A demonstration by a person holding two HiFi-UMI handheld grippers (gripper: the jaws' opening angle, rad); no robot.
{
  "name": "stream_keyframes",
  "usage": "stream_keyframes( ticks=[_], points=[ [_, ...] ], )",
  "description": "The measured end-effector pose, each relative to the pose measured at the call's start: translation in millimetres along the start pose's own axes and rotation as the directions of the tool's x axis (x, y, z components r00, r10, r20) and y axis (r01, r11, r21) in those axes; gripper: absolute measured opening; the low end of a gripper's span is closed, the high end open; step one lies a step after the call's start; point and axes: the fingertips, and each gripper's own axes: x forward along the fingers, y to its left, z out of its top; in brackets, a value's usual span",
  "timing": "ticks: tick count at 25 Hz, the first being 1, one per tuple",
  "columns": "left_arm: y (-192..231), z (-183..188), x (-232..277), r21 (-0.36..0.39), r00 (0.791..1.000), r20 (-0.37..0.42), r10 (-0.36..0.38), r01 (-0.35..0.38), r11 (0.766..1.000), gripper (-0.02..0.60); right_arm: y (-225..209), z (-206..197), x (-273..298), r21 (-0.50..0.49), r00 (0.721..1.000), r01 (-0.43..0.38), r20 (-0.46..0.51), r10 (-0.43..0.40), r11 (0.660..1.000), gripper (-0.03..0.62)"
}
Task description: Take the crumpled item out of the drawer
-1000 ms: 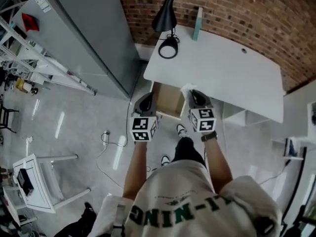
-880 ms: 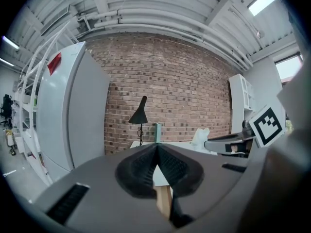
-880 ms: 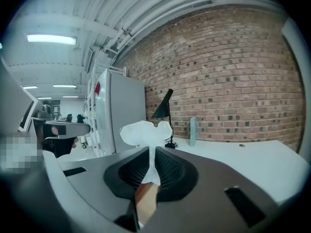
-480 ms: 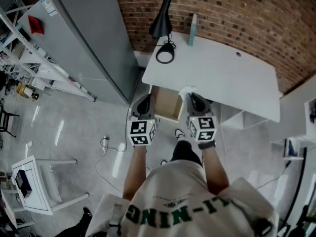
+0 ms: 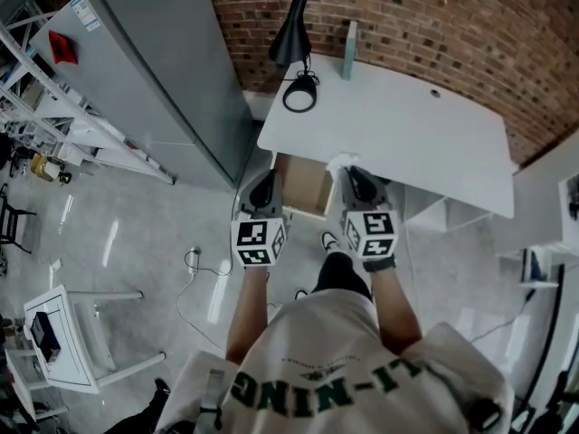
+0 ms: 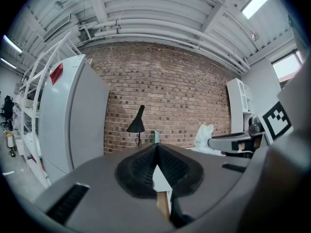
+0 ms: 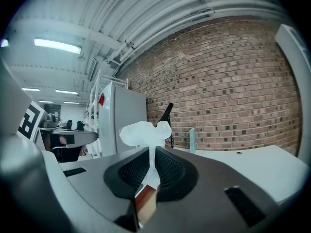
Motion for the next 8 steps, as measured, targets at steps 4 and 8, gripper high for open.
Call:
stream_keyframes(
  ticks=[4, 8],
  points=[
    [-3.6, -0.7, 11.1, -0.009, 1.000, 0.006, -0.013, 0.013, 1.000, -0.006, -0.4, -4.7, 6.4, 0.006, 1.000, -0.018, -0.012, 0.018, 1.000, 0.037],
    [-2.7, -5.1, 28.4, -0.013, 1.000, 0.008, -0.015, 0.015, 1.000, -0.006, -7.9, -11.1, 20.4, 0.008, 0.999, -0.025, -0.032, 0.025, 1.000, 0.037]
  ],
)
